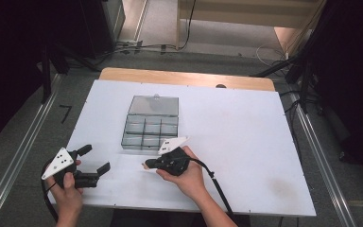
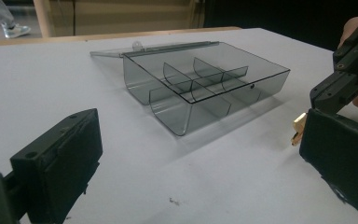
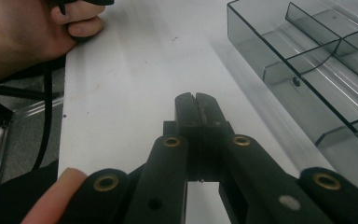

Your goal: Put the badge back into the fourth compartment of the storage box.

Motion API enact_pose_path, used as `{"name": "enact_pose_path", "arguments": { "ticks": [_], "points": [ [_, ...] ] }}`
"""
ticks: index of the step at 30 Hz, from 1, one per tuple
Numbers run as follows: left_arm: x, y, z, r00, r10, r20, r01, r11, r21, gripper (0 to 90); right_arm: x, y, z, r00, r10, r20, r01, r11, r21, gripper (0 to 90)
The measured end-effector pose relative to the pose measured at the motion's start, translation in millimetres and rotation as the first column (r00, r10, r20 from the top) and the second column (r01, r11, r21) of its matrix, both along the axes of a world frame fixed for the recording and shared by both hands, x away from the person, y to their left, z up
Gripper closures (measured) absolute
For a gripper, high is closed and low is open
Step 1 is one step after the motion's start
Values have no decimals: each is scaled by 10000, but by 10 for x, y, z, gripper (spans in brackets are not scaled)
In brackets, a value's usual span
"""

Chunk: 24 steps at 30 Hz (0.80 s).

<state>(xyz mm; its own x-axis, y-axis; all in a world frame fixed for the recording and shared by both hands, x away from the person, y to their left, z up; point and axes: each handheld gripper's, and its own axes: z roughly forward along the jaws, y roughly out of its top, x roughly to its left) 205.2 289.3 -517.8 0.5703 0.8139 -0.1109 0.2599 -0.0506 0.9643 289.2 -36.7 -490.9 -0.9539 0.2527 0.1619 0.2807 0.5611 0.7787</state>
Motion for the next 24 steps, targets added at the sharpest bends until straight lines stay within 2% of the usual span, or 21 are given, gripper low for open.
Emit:
{"name": "enact_pose_path", "arguments": {
  "ticks": [24],
  "points": [
    [-8, 4, 0, 10000, 48, 36, -48, 10000, -53, 0, 42, 64, 183, 9998, -59, 214, 54, 9996, 262, 878]
  ]
}}
